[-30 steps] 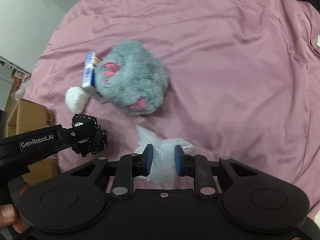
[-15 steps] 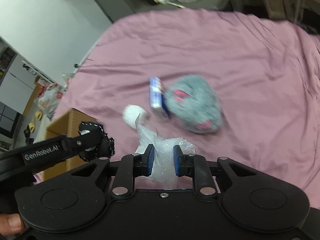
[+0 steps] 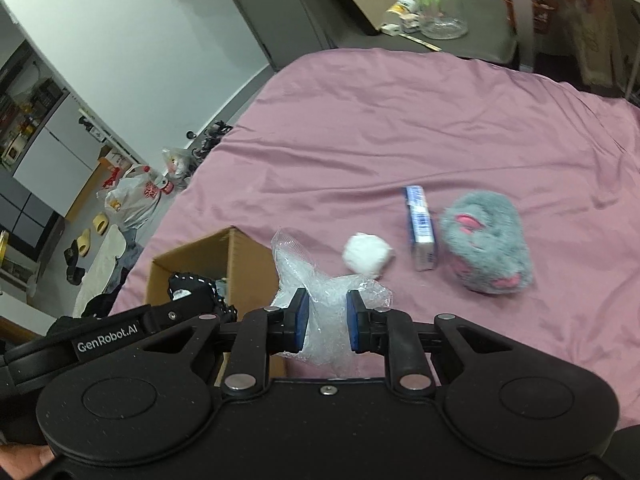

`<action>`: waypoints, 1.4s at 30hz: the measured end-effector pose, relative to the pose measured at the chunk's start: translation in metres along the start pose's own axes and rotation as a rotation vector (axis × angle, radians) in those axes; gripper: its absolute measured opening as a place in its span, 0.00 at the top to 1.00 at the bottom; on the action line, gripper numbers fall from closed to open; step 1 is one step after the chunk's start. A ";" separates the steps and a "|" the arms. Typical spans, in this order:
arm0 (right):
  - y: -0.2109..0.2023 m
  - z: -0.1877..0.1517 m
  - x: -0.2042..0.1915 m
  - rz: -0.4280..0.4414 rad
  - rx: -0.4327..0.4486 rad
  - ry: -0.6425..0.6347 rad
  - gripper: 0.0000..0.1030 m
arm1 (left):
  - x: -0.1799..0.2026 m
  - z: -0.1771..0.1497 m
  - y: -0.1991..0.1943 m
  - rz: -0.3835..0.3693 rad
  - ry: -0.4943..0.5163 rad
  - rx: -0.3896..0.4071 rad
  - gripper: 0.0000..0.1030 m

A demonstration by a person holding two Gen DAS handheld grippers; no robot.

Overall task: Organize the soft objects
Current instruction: 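Carry both items into the box and open both tools to release them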

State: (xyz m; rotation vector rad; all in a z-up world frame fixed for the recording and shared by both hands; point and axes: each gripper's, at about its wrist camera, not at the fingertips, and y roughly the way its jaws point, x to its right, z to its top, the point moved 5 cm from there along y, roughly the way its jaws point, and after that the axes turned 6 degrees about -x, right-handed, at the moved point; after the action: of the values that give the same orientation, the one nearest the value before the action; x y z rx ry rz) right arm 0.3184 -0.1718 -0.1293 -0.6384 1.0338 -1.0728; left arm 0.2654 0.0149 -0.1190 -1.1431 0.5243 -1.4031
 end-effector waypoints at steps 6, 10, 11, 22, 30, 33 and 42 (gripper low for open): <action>0.008 0.002 -0.028 0.000 0.006 -0.025 0.81 | -0.032 0.005 -0.007 0.008 -0.032 0.005 0.73; 0.014 0.002 -0.046 0.002 0.003 -0.042 0.81 | -0.055 0.008 -0.008 0.022 -0.060 0.001 0.73; 0.016 0.002 -0.050 0.001 0.003 -0.047 0.81 | -0.061 0.009 -0.008 0.023 -0.068 -0.001 0.73; 0.033 0.004 -0.085 -0.010 -0.007 -0.084 0.81 | -0.098 0.011 -0.001 0.025 -0.120 -0.019 0.73; 0.047 0.008 -0.099 -0.022 -0.019 -0.098 0.81 | -0.116 0.007 0.017 0.028 -0.148 -0.059 0.73; 0.051 0.010 -0.105 -0.025 -0.022 -0.101 0.81 | -0.122 0.007 0.022 0.032 -0.160 -0.074 0.72; 0.058 0.023 -0.121 -0.006 -0.020 -0.106 0.81 | -0.126 0.011 0.027 0.069 -0.147 -0.109 0.66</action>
State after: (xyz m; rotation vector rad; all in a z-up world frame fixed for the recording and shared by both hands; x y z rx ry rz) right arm 0.3489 -0.0395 -0.1250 -0.7075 0.9523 -1.0238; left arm 0.2663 0.1293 -0.1786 -1.2932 0.5349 -1.2327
